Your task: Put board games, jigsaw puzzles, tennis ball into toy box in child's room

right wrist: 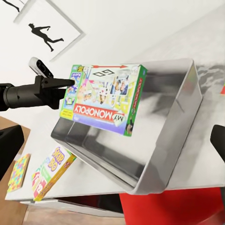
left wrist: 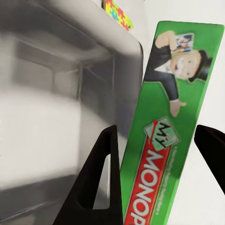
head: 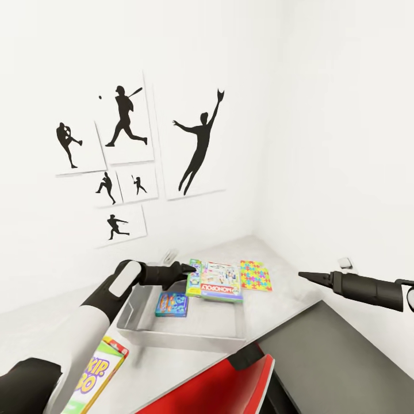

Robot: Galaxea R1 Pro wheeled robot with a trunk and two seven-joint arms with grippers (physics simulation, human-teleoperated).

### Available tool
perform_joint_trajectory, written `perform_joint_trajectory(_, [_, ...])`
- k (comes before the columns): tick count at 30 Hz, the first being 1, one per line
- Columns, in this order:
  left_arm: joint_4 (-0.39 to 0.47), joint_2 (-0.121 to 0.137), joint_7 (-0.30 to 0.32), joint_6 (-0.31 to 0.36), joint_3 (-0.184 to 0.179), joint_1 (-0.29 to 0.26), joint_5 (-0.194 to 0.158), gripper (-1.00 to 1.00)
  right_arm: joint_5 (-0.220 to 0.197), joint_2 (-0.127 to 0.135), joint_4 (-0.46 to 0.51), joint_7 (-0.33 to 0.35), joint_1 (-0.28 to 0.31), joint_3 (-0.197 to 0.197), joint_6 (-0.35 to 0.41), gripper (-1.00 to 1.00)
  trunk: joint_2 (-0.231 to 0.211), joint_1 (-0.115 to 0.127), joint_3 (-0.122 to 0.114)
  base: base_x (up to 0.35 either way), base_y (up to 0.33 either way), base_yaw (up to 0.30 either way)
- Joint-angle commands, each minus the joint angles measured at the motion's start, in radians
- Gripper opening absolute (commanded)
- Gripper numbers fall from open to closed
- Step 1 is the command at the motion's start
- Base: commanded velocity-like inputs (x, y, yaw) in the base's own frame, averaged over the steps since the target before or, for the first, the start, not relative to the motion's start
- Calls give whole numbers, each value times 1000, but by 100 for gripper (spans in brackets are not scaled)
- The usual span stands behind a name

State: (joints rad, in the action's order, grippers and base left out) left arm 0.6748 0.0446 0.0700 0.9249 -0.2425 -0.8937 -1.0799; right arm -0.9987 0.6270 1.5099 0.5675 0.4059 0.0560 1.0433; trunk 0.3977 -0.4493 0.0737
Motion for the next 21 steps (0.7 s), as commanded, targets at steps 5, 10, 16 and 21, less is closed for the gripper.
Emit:
perform_joint_trajectory(5, [1,19,23,4,-1,-1,4,-100,5,-1,1,8,1,1,4,100,2,-1,4,0,0,-1])
perform_joint_trajectory(10, [1,39,42,8,0,-1,-1,-100,5,-1,1,8,1,1,4,100,2,-1,9,0,0,0])
perform_joint_trajectory(16, [0,53,53,11,0,-1,3,-100,5,-1,1,8,1,1,4,100,2,-1,17,0,0,0])
perform_joint_trajectory(21, [0,57,56,12,-1,-2,6,-100,5,-1,1,8,1,1,4,100,2,-1,25,0,0,0])
